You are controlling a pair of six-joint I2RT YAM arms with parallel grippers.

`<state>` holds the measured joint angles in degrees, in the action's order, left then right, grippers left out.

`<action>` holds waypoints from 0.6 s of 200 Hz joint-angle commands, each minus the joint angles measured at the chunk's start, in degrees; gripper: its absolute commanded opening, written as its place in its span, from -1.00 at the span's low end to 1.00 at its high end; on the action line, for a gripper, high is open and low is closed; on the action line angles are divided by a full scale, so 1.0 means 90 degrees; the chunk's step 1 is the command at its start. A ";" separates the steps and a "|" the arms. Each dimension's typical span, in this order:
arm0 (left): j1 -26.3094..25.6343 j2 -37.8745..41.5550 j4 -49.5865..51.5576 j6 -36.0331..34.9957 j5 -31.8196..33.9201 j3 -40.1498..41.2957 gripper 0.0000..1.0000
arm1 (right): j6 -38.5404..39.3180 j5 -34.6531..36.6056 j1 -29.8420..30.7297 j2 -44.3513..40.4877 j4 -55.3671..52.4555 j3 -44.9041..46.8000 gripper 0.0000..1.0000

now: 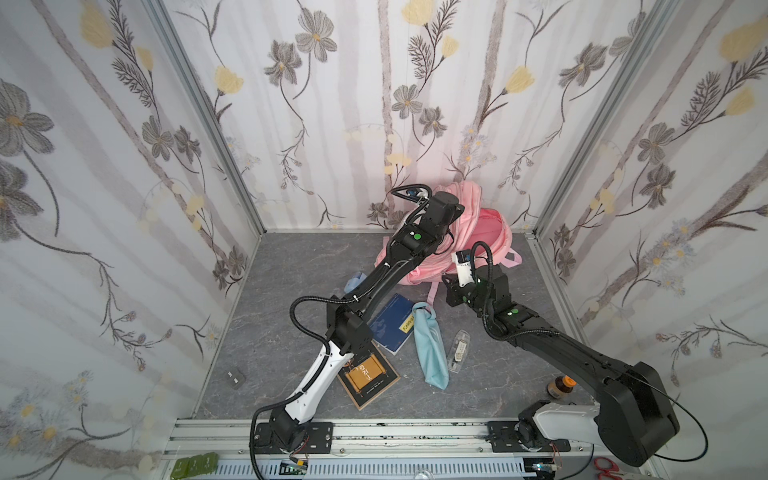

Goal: Pack books, pencil case, and school supplies into a backpack
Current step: Unzip the student bag at the top-center of the table.

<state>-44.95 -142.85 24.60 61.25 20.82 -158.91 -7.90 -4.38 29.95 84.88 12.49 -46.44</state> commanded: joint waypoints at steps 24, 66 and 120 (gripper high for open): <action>-0.0006 0.0032 -0.1099 0.0560 0.0192 -0.0154 -1.00 | -0.0082 -0.0603 0.0242 0.0532 0.1204 -0.0166 -1.00; -0.0015 0.0067 -0.0971 0.0773 0.0251 -0.0151 -1.00 | -0.0294 -0.0572 0.0279 0.1077 0.1294 -0.0308 -0.98; -0.0020 0.0061 -0.0861 0.0933 0.0111 -0.0146 -1.00 | -0.0255 -0.0263 0.0283 0.1495 0.0668 -0.0680 -0.89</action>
<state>-44.95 -142.87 24.69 66.63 20.97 -159.00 -10.00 -6.87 32.29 97.25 19.77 -51.33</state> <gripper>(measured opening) 0.069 0.067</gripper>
